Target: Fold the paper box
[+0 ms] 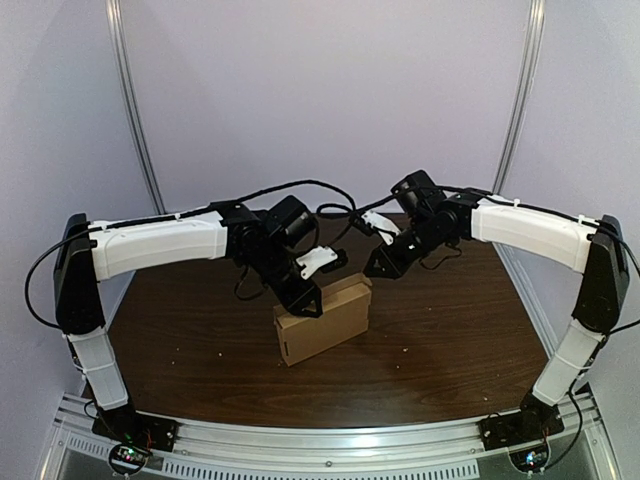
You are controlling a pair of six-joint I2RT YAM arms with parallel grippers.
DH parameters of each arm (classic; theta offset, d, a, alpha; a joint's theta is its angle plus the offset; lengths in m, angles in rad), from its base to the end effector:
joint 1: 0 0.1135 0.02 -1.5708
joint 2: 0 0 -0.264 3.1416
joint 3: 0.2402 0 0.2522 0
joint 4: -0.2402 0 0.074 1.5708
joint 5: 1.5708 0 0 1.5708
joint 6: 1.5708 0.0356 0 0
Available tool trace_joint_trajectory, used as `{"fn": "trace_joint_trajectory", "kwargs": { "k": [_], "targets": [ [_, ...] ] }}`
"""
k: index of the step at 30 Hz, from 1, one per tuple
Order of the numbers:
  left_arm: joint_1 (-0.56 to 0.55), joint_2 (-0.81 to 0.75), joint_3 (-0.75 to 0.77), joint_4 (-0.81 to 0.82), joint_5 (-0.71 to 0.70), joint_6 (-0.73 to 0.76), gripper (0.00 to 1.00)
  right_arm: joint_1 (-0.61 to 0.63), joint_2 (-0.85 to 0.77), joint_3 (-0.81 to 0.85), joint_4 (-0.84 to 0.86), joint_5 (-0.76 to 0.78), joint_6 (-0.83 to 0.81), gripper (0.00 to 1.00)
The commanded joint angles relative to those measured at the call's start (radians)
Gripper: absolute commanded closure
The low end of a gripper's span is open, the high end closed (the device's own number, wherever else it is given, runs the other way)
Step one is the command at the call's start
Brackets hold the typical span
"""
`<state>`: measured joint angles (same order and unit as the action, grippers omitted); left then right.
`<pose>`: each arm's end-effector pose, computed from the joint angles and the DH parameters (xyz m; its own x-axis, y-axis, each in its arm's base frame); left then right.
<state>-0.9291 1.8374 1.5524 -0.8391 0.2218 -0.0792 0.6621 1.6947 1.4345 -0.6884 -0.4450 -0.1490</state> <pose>0.2262 -0.3159 0.2588 -0.6045 0.6800 -0.4149 0.7930 0.5633 -0.2320 0.2797 0.2375 0.2842 -0.5221 -0.5768 -0.6283 -0.8396 0.4773 0.2594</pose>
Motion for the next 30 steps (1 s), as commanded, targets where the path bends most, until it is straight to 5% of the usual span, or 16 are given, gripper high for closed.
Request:
{"fn": "trace_joint_trajectory", "kwargs": {
  "k": [1, 13, 30],
  "targets": [
    [0.003, 0.023, -0.009, -0.045, -0.006, -0.014, 0.74, 0.014, 0.017, 0.028, -0.016, 0.003, 0.014, 0.87],
    [0.003, 0.023, -0.014, -0.034, -0.015, -0.022, 0.74, 0.025, 0.032, 0.028, -0.027, 0.029, 0.034, 1.00],
    [0.003, 0.025, -0.008, -0.004, -0.060, -0.060, 0.75, 0.083, -0.040, -0.048, 0.056, 0.116, 0.229, 1.00]
  ]
}}
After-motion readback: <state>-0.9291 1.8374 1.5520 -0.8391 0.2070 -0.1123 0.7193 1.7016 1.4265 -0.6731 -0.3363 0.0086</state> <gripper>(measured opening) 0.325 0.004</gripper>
